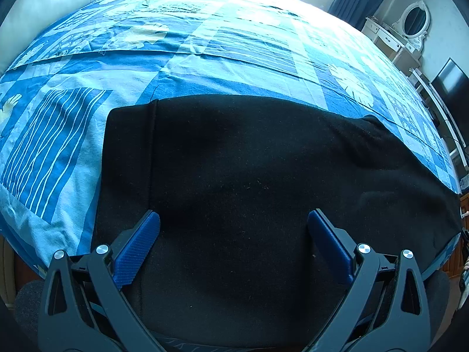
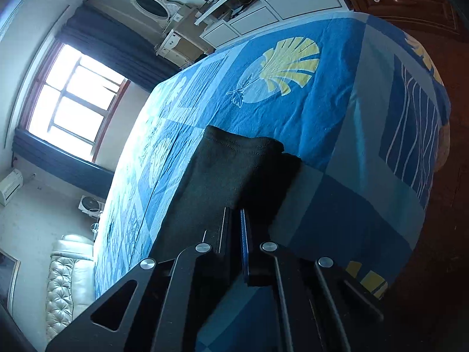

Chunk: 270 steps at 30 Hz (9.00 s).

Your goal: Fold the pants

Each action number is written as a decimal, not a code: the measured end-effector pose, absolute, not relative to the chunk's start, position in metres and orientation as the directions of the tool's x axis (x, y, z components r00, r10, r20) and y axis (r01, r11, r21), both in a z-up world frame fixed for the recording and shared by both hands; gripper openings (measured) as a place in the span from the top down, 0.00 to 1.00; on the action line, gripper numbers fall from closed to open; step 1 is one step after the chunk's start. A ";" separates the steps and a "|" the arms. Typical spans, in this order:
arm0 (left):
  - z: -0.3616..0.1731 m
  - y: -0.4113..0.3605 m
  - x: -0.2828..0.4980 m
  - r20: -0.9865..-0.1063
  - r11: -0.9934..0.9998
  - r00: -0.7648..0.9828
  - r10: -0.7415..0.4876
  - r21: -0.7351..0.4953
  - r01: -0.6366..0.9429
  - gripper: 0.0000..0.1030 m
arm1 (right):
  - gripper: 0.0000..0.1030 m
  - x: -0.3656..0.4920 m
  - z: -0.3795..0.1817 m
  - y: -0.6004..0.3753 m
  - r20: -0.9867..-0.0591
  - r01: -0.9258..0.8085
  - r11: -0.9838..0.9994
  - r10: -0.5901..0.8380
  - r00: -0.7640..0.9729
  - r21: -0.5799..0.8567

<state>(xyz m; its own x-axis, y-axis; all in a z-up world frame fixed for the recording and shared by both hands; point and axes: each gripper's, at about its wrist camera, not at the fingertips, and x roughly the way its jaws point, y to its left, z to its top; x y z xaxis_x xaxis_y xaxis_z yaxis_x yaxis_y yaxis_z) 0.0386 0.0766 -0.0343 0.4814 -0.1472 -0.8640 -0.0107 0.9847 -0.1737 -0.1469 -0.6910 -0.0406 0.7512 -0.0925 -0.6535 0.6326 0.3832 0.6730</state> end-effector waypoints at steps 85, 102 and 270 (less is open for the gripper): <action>0.001 0.058 0.006 -0.836 0.968 0.489 -0.247 -0.240 0.079 0.02 | 0.75 0.020 0.020 -0.335 -0.731 -0.086 0.906 0.388 0.561 0.415; 0.001 0.052 0.004 -0.843 0.975 0.491 -0.219 -0.204 0.085 0.02 | 0.75 0.018 -0.007 -0.280 -0.820 -0.155 0.958 0.287 0.496 0.242; -0.009 0.030 -0.006 -0.856 0.976 0.474 -0.208 -0.152 0.154 0.02 | 0.62 0.015 -0.046 -0.278 -0.620 -0.011 0.687 0.663 0.419 0.727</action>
